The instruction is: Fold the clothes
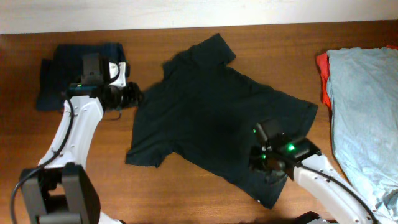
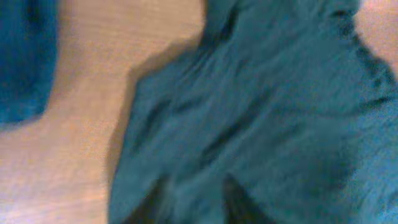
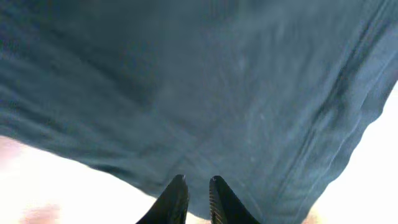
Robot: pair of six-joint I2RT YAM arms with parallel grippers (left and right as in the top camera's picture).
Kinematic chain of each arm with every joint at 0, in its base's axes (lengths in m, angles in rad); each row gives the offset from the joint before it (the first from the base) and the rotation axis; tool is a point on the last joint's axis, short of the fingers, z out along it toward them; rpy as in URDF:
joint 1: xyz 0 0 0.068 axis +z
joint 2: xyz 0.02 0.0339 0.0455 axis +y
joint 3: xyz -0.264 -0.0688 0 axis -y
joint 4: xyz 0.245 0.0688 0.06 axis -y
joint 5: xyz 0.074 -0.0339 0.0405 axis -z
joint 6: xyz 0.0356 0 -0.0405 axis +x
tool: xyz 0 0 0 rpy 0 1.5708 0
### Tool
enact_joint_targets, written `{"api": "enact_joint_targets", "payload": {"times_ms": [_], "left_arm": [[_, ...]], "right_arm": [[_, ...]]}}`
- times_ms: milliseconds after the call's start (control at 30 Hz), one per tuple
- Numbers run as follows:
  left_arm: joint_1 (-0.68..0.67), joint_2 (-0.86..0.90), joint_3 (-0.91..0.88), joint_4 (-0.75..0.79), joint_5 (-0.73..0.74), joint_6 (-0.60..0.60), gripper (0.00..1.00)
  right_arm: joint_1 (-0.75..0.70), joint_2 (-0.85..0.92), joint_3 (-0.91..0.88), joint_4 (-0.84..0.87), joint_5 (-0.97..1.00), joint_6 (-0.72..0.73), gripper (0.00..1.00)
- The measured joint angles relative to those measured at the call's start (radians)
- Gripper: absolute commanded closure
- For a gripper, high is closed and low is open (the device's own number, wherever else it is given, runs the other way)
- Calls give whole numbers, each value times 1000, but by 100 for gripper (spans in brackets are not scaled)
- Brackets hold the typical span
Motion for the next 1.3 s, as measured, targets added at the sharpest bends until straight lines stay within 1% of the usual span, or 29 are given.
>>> {"api": "enact_joint_targets", "payload": {"times_ms": [100, 233, 267, 367, 400, 433, 467, 567, 667, 767, 800, 900, 1000, 1300], "left_arm": [[-36, 42, 0, 114, 16, 8, 92], [-100, 79, 0, 260, 22, 10, 92], [-118, 85, 0, 292, 21, 10, 92], [-169, 89, 1, 355, 2, 9, 96], [-186, 89, 5, 359, -12, 9, 97], [-202, 89, 13, 357, -31, 9, 99], [-219, 90, 25, 340, -54, 9, 100], [-269, 90, 96, 237, -127, 13, 100], [-306, 90, 203, 126, -182, 24, 100], [-319, 93, 328, 29, -210, 37, 100], [-318, 98, 374, -1, -219, 43, 100], [-317, 126, 507, -64, -233, 61, 100], [-317, 165, 580, -72, -243, 74, 100], [-317, 334, 606, 17, -251, 110, 100]], "right_arm": [[-79, 0, 79, -36, 3, -42, 81], [-235, 1, 154, -45, 22, -107, 65], [-267, 1, 162, -45, 31, -117, 59], [-381, 1, 169, -35, 63, -145, 49], [-420, 1, 169, -32, 72, -149, 42], [-457, 1, 169, -27, 78, -152, 37], [-489, 1, 169, -21, 84, -152, 35], [-587, 1, 169, 3, 93, -170, 31], [-670, 1, 169, 26, 101, -180, 17], [-717, 2, 169, 46, 105, -178, 3], [-727, 2, 169, 50, 106, -181, 1], [-739, 2, 169, 53, 109, -188, 1], [-740, 2, 169, 53, 108, -188, 1], [-740, 2, 169, 52, 109, -189, 1]]}}
